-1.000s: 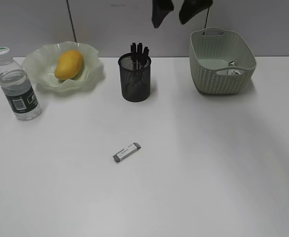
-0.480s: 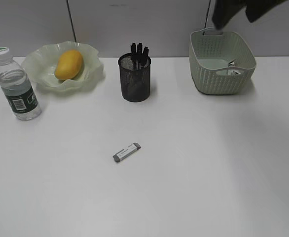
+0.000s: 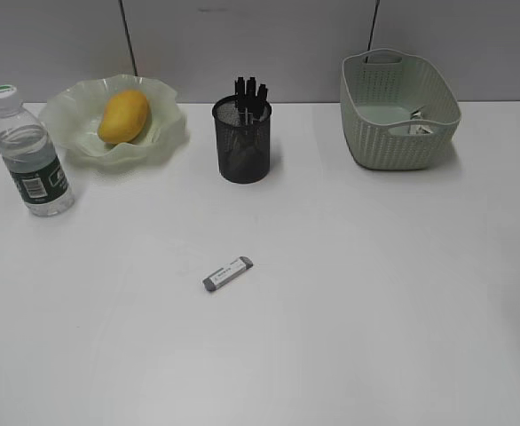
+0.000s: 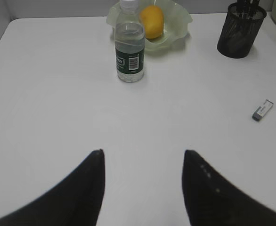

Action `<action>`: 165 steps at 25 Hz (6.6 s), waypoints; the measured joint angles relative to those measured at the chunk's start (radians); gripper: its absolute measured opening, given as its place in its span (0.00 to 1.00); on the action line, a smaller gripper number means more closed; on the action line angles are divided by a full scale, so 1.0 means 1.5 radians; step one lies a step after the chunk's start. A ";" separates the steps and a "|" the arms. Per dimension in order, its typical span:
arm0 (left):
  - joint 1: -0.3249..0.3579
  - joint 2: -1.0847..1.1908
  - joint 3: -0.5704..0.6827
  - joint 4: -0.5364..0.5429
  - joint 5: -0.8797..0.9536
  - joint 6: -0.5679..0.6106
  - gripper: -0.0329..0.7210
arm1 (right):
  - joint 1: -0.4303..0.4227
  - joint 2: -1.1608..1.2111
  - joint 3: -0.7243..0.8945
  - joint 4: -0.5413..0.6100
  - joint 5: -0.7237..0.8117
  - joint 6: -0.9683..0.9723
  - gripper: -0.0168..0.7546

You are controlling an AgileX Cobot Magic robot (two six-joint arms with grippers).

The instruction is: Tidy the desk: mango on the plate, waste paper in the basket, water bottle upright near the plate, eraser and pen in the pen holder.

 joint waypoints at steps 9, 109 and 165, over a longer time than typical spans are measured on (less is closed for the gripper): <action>0.000 0.016 0.000 -0.008 0.000 0.000 0.58 | -0.052 -0.276 0.194 0.000 -0.056 0.064 0.71; -0.396 1.520 -0.801 0.029 -0.024 0.095 0.24 | -0.054 -0.583 0.322 -0.069 0.038 0.018 0.67; -0.249 1.425 -1.075 -0.001 0.087 0.054 0.66 | -0.054 -0.583 0.322 -0.070 0.038 0.018 0.67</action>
